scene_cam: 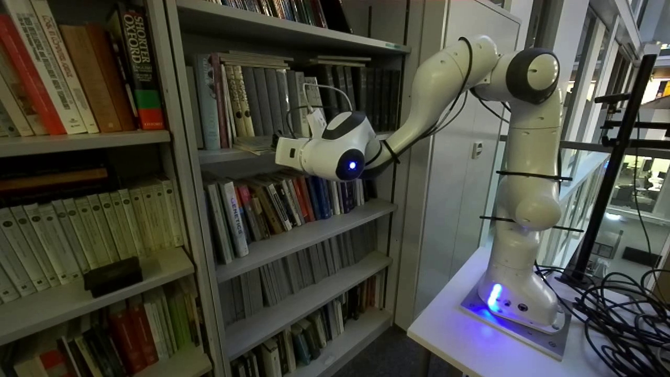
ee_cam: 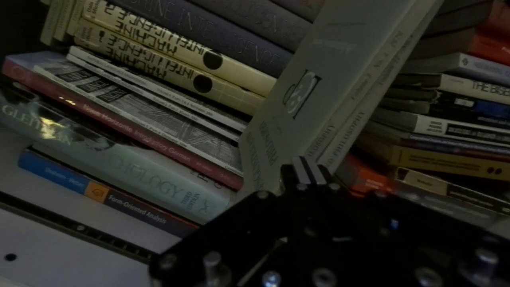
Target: Remove a book from the top of the upright books and put it on top of the books stacked on the book shelf
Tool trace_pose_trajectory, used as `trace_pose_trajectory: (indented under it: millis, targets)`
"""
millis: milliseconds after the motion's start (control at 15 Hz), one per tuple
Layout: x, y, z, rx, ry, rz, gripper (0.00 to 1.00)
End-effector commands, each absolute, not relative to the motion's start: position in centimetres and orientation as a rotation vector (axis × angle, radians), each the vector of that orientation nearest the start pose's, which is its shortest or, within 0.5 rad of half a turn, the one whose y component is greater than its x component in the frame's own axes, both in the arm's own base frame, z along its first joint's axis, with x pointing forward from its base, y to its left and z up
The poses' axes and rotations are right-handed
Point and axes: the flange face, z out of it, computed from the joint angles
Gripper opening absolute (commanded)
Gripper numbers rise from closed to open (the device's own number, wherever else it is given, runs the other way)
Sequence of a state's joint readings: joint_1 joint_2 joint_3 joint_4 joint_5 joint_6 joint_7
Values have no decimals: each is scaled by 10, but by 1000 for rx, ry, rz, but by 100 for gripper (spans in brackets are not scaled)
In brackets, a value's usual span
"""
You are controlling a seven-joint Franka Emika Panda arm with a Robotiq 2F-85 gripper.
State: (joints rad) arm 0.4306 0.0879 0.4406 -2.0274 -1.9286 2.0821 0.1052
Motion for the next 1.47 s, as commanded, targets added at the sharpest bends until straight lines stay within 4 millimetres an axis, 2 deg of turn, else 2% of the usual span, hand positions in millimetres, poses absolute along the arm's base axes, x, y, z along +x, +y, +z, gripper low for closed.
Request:
trace_pose_trajectory:
  millis: [0, 267, 400, 733, 1200, 1400]
  targets:
    - [442, 433, 484, 827, 1321, 822, 0]
    - [449, 437, 501, 796, 1287, 849, 0]
    - [447, 437, 503, 801, 1294, 858, 0]
    - [431, 430, 500, 865, 1341, 864, 0]
    - [420, 435, 509, 897, 1366, 877, 0]
    - [408, 431, 504, 919, 1397, 858, 0]
